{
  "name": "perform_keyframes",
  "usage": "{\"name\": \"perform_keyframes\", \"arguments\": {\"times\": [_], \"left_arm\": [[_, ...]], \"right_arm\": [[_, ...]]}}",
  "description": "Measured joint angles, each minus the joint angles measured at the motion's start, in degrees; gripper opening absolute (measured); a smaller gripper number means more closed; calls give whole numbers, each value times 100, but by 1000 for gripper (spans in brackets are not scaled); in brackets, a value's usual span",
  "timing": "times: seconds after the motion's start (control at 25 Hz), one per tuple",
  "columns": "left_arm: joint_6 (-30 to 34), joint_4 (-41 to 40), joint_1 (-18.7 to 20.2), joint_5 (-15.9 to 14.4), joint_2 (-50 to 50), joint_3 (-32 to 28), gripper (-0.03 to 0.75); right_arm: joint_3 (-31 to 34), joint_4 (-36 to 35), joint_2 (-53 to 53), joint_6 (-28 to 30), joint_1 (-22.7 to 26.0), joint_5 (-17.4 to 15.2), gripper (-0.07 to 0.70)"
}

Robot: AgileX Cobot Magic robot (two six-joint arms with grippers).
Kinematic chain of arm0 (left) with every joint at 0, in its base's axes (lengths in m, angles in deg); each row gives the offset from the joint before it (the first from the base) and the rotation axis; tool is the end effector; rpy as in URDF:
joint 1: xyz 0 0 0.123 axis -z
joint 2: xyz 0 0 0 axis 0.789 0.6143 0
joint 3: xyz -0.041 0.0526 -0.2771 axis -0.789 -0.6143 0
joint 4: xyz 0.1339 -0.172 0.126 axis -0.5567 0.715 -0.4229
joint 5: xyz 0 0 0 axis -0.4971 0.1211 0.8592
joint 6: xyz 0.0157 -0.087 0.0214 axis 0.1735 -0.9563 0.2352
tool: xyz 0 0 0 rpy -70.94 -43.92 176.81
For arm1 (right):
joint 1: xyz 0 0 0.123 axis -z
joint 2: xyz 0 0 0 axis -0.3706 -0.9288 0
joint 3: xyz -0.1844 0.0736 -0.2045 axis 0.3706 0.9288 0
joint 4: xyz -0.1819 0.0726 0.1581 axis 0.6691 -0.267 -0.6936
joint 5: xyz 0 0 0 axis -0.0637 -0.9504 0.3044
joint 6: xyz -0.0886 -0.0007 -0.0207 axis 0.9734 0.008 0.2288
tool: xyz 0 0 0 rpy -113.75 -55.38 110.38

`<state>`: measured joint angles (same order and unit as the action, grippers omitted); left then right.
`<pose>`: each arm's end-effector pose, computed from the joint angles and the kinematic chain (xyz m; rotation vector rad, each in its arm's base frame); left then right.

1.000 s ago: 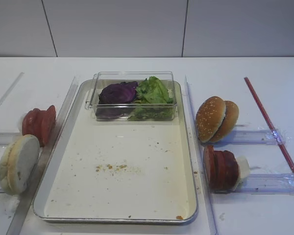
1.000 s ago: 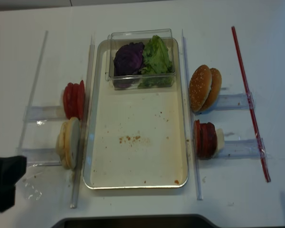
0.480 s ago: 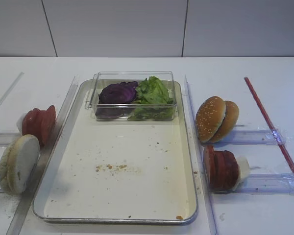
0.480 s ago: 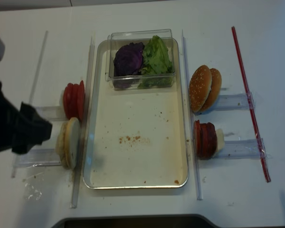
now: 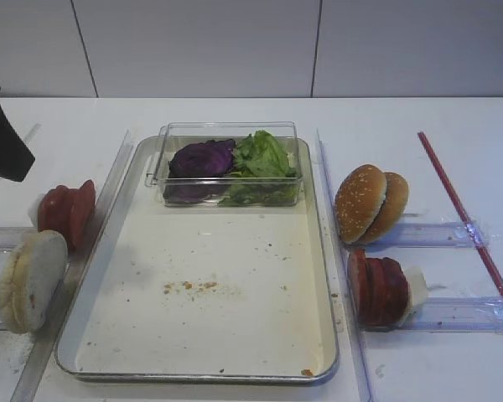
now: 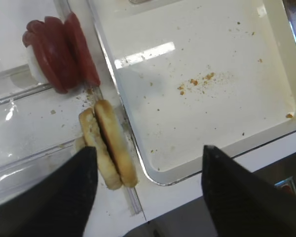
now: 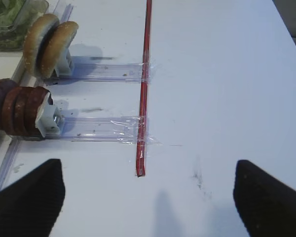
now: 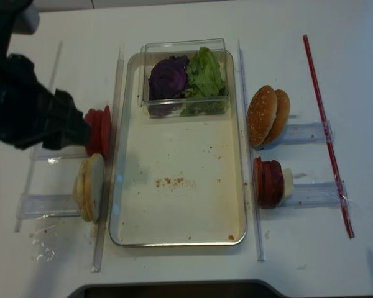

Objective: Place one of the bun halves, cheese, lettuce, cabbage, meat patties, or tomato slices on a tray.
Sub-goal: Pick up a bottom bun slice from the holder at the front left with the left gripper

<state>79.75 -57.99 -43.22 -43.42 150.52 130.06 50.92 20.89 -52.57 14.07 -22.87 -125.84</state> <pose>0.1993 -0.0516 0.3574 0.3229 2.7123 -0.3390 -0.0073 0.0058 0.2610 -0.0269 2.1391 0.0986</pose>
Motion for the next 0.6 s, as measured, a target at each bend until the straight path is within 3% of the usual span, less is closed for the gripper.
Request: {"name": "perform_keyframes", "arguments": {"times": [0.2, 0.36, 0.6], "left_arm": [[-73, -236, 399, 36, 461, 97, 407], [-697, -910, 766, 36, 673, 97, 407], [-1408, -1082, 832, 49, 888, 101, 406]], "right_arm": [[0, 13, 0, 0, 0, 0, 692], [0, 13, 0, 0, 0, 0, 692], [0, 13, 0, 0, 0, 0, 692]]}}
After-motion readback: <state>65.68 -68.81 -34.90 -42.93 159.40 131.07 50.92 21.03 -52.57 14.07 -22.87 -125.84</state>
